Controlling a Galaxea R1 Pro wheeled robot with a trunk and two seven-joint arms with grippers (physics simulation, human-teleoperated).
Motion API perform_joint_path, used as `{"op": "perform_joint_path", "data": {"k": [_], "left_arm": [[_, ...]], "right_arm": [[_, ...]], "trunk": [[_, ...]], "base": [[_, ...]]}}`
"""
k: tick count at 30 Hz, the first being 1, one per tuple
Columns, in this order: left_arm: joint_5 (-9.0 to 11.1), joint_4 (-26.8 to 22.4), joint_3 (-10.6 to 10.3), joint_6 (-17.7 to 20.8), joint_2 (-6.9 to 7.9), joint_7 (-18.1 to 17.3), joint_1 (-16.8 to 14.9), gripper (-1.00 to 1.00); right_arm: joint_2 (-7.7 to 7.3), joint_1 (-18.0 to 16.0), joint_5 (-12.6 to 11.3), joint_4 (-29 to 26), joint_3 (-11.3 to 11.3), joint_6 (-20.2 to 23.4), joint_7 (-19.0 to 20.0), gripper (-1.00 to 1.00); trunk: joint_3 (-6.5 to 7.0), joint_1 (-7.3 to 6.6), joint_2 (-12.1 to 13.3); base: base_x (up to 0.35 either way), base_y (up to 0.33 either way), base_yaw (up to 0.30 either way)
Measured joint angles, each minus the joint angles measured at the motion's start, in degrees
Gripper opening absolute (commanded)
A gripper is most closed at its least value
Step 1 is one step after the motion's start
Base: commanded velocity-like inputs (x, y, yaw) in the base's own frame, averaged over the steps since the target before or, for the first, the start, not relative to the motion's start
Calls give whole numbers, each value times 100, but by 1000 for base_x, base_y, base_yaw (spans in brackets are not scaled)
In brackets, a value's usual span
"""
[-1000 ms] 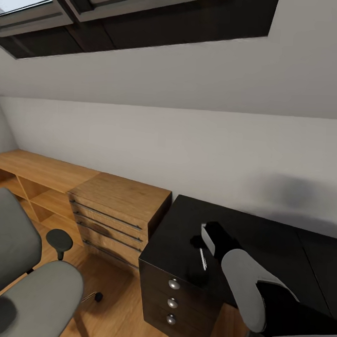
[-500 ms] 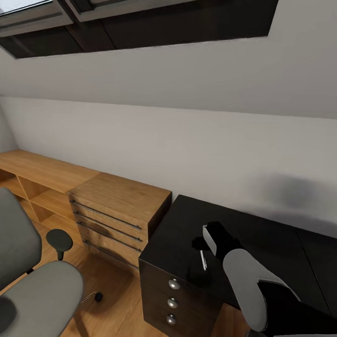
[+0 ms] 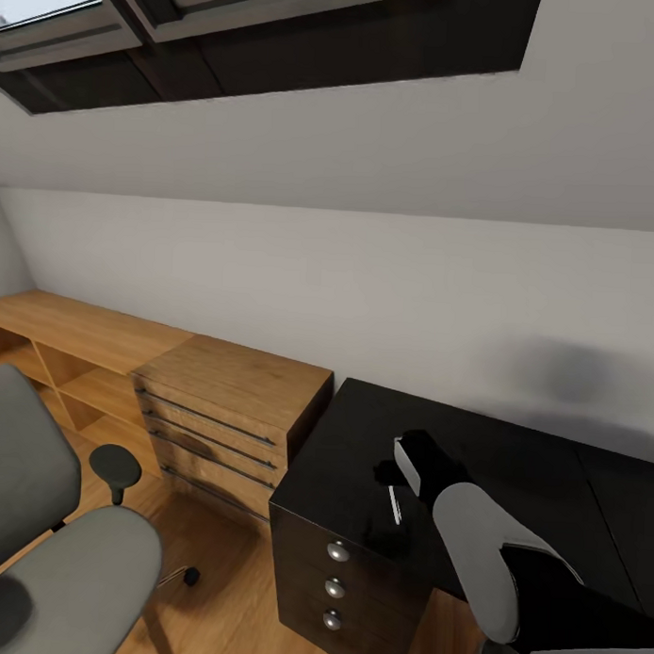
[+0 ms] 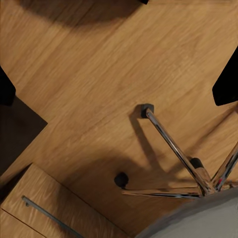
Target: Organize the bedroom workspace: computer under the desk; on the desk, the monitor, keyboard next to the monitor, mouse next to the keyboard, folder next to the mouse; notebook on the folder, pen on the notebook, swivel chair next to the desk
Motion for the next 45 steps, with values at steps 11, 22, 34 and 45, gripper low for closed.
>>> {"op": "perform_joint_path", "data": {"k": [11, 22, 34, 45], "left_arm": [[4, -5, 1, -46, 43, -9, 0, 100], [5, -7, 4, -76, 87, -9, 0, 100], [5, -8, 5, -78, 99, -9, 0, 100], [5, -8, 5, -79, 100, -10, 0, 100]], "right_arm": [[-9, 0, 35, -32, 2, -1, 1, 100], [-97, 0, 33, -31, 0, -28, 9, 100], [-113, 0, 28, -31, 9, -42, 24, 100], [-114, 0, 25, -9, 1, -44, 32, 100]], "trunk": [[0, 0, 0], [-125, 153, -279], [-341, 417, -761], [-538, 659, -1202]], "base": [[0, 0, 0], [0, 0, 0], [0, 0, 0], [0, 0, 0]]}}
